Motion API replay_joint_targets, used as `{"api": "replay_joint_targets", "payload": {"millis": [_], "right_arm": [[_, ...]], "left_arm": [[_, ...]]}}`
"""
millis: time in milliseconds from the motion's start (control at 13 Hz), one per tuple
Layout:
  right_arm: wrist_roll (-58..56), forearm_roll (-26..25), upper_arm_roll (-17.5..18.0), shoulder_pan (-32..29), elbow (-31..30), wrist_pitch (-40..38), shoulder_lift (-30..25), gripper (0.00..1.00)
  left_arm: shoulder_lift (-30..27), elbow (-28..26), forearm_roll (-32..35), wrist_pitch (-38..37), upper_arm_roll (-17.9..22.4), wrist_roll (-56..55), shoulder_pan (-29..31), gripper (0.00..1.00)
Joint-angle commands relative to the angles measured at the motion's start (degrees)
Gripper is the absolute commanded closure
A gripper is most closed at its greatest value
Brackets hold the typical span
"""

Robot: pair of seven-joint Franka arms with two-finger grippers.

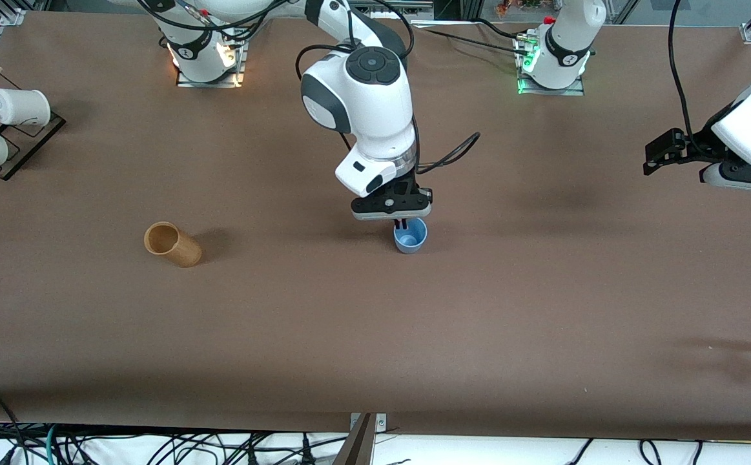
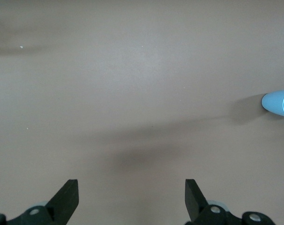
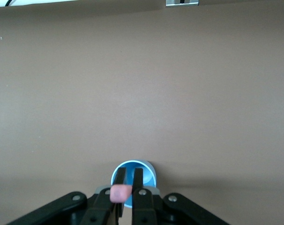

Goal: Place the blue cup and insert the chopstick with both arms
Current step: 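Move the pink chopstick over the blue cup and lower it in, then open the right gripper to release the chopstick in the cup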

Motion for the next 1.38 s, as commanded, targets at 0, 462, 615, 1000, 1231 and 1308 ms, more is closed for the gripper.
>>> {"api": "replay_joint_targets", "payload": {"millis": [0,462,615,1000,1231,1308], "right_arm": [[2.03,-1.73,-0.26,1.56,2.44,0.24,2.4,0.98],[2.04,-3.05,-1.04,2.17,2.18,0.24,4.07,0.2],[1.34,-2.97,-1.75,1.3,2.27,-0.46,3.46,0.01],[-8.73,0.18,0.52,-7.46,1.66,-10.54,-2.15,0.0],[-23.31,6.42,1.85,-17.66,-1.32,-17.67,-8.56,0.0],[-27.36,7.74,1.85,-20.56,-3.86,-19.17,-11.11,0.0]], "left_arm": [[-0.53,0.26,-0.94,-0.58,0.15,1.55,0.21,0.0],[0.09,0.71,-1.03,-0.58,0.15,1.73,0.3,0.0],[0.09,0.62,-1.12,-0.58,0.24,1.9,0.47,0.0],[0.09,0.62,-1.12,-0.58,0.24,1.99,0.47,0.0],[0.09,0.62,-1.12,-0.58,0.24,1.99,0.56,0.0],[0.09,0.62,-1.12,-0.58,0.24,1.99,0.56,0.0]]}}
